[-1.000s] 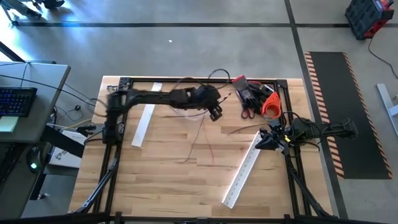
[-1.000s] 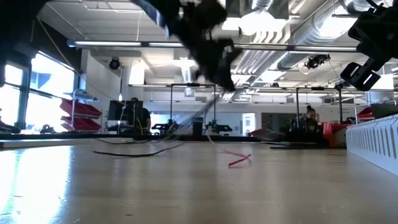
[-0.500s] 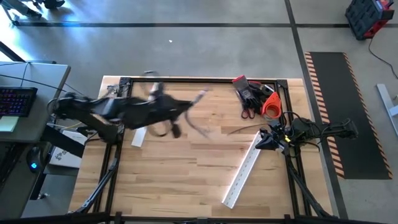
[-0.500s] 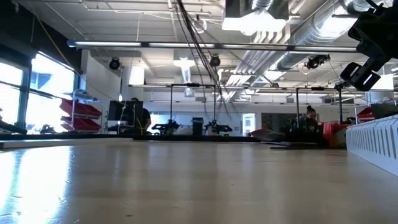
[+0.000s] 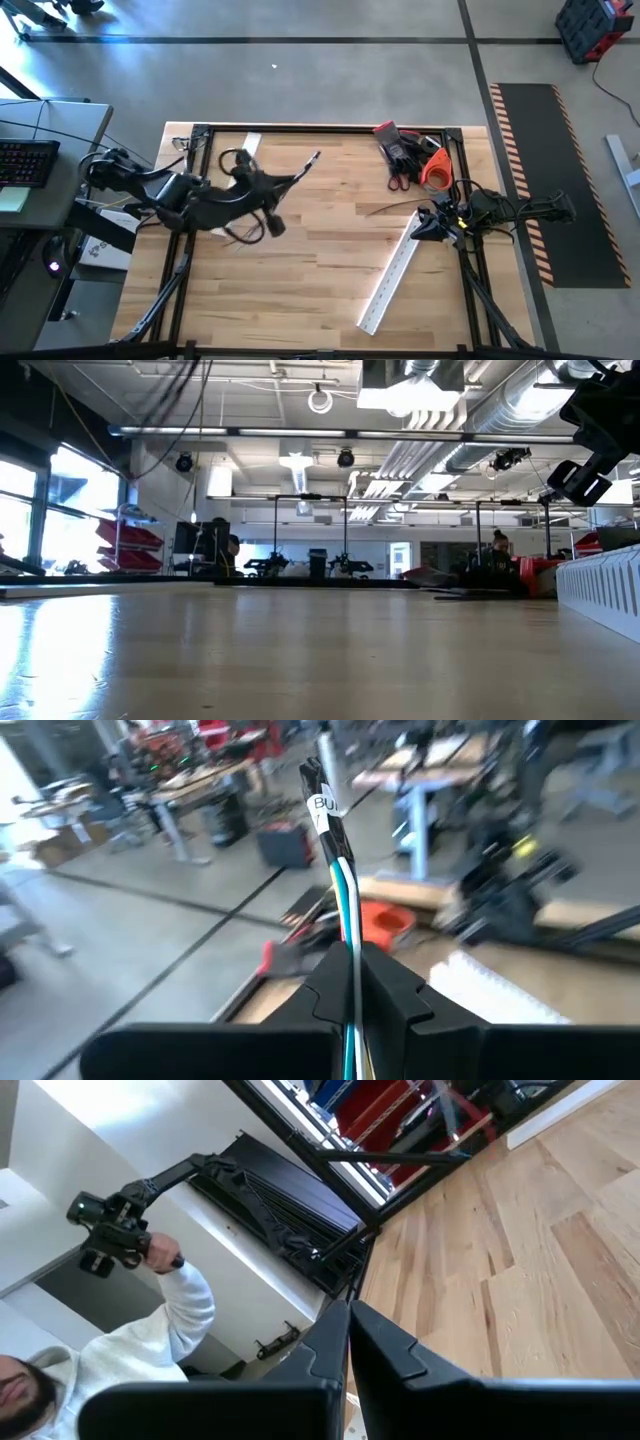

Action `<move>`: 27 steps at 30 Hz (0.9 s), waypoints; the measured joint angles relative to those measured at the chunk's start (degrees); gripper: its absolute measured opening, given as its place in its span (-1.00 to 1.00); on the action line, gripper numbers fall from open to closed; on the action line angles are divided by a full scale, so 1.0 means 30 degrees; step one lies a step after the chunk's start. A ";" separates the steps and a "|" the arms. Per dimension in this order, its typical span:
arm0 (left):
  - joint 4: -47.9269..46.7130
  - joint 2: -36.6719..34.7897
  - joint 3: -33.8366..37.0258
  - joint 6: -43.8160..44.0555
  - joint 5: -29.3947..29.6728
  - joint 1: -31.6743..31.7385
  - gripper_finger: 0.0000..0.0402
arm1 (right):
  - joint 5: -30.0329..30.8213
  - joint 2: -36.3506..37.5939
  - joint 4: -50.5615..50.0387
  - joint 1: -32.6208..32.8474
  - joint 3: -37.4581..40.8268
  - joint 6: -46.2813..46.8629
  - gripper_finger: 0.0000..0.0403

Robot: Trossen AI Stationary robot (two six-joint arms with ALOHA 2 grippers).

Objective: Ziptie cables
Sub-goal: Wrap the colored cables with the black zip tie

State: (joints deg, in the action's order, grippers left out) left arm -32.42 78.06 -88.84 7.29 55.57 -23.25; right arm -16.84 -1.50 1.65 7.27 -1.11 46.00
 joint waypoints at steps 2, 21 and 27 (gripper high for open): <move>-0.1207 -0.0021 0.0000 0.0021 -0.0077 0.0382 -1.00 | 0.0000 0.0000 -0.0001 0.0001 0.0001 0.0000 -1.00; -0.3625 -0.0140 -0.0852 0.1644 0.5505 -0.7197 -1.00 | 0.0000 0.0000 -0.0001 0.0006 0.0001 0.0000 -1.00; -0.6953 0.2166 -0.0268 0.6565 -0.0342 -0.3498 -1.00 | 0.0000 0.0000 -0.0001 -0.0001 0.0001 0.0000 -1.00</move>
State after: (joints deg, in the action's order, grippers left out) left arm -53.28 84.56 -89.64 26.98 54.54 -33.75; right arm -16.84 -1.50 1.65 7.27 -1.10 46.00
